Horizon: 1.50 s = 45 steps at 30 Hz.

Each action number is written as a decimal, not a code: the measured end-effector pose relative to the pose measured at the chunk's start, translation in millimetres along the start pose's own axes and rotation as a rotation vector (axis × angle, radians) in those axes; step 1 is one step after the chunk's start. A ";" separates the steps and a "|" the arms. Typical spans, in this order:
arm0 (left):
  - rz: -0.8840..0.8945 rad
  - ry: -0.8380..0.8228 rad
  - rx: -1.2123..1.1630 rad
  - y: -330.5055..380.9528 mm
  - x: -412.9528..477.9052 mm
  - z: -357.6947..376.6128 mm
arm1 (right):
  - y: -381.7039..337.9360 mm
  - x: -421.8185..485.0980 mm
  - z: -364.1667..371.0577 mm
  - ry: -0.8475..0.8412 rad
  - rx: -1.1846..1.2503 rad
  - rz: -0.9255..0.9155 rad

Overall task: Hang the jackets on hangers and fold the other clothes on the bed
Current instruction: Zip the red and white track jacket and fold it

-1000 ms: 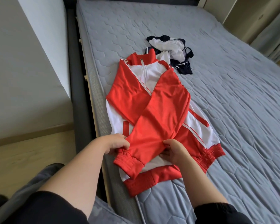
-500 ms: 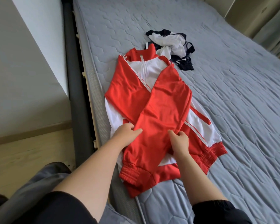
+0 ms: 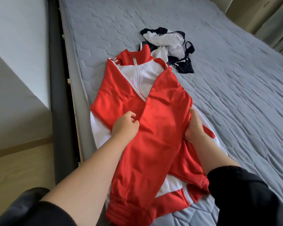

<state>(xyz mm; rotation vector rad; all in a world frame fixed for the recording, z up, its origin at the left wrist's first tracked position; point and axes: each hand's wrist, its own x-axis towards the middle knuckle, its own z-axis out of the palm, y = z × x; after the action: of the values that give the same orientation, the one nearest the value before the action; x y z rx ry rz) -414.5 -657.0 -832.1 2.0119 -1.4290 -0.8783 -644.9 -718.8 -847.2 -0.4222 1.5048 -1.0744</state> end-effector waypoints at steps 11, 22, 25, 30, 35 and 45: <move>-0.171 -0.197 0.037 31.7 81.8 48.6 | 7.9 62.3 7.0 -0.226 0.239 -0.013; -0.163 -0.358 0.302 27.7 87.1 51.6 | -67.4 91.4 23.2 -0.288 0.228 -0.014; -0.166 -0.367 0.312 28.6 89.3 54.5 | -84.3 99.6 30.0 -0.209 0.174 0.031; -0.167 -0.332 0.336 26.3 88.8 61.8 | -65.6 99.1 31.6 -0.119 0.206 0.026; -0.142 -0.357 0.391 27.7 89.0 57.4 | -50.1 100.7 19.8 0.008 0.234 0.024; -0.119 -0.347 0.342 23.7 88.2 55.3 | -43.7 77.0 59.3 -0.024 -1.238 -1.256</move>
<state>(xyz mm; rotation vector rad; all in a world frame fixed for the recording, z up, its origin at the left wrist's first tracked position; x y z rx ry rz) -450.1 -750.4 -869.6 2.2963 -1.7614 -1.1421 -623.3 -823.1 -851.0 -2.4406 1.7104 -0.8092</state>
